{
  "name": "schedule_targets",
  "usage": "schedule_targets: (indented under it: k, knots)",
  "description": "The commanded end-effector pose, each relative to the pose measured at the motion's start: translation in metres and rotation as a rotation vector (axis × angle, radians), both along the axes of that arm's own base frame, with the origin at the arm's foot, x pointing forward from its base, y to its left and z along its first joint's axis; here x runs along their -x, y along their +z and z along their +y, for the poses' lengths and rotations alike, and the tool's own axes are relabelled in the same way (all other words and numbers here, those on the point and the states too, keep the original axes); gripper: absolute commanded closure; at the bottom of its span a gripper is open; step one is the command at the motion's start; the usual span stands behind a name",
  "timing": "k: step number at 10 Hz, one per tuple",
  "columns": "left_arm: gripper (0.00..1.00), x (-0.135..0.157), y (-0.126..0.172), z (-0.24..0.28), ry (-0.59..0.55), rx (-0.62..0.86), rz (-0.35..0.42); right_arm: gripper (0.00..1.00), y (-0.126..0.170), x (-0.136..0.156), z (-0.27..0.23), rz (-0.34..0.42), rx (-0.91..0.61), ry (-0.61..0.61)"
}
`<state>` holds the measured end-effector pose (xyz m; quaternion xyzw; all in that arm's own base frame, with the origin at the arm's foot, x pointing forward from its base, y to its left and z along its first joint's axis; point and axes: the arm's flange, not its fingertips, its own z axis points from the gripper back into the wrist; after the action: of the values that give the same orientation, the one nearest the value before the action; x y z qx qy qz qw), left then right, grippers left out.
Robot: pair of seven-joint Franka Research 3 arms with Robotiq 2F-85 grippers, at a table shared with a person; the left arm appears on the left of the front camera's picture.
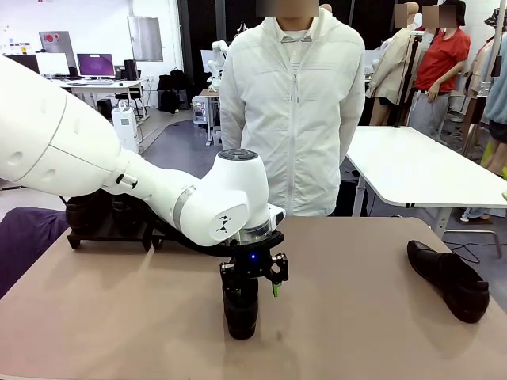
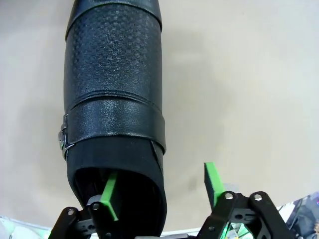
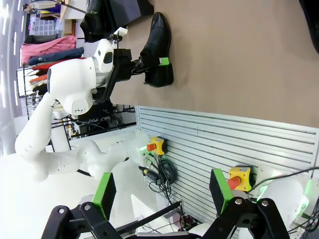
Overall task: Organize the shoes by placing them on the stand.
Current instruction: Place the Shoe from the middle of the table onto the Shoes Stand.
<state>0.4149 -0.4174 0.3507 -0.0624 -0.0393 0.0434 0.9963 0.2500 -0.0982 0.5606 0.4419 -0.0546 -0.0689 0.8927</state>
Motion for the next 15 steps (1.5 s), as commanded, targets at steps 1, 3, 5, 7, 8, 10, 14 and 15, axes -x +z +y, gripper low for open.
schedule_targets:
  k: [1,3,5,7,8,10,14,15]
  knots:
    - [1.0,-0.003,0.002,-0.002,0.029,-0.017,-0.015,0.0,-0.001,0.0,0.0,-0.024,-0.013,0.012]
    - [1.0,-0.004,0.0,-0.003,0.054,-0.027,-0.021,0.0,-0.001,0.0,0.0,-0.024,-0.013,0.012]
    - [1.0,-0.003,0.002,-0.002,0.066,-0.044,-0.027,0.0,-0.001,0.0,0.0,-0.024,-0.013,0.012]
    - [1.0,-0.002,0.002,-0.001,0.067,-0.057,-0.024,0.0,-0.001,0.0,0.0,-0.024,-0.013,0.012]
    - [1.0,-0.001,0.006,0.001,0.067,-0.061,-0.028,0.0,-0.001,0.0,0.0,-0.024,-0.013,0.012]
    - [1.0,0.002,0.025,0.008,0.006,-0.05,-0.032,0.0,-0.001,0.0,0.0,-0.024,-0.013,0.012]
    - [1.0,0.055,0.125,0.034,-0.371,0.022,-0.142,0.0,-0.001,0.0,0.0,-0.024,-0.013,0.012]
    - [1.0,0.066,0.136,0.046,-0.431,-0.044,-0.225,0.0,-0.001,0.0,0.0,-0.024,-0.013,0.012]
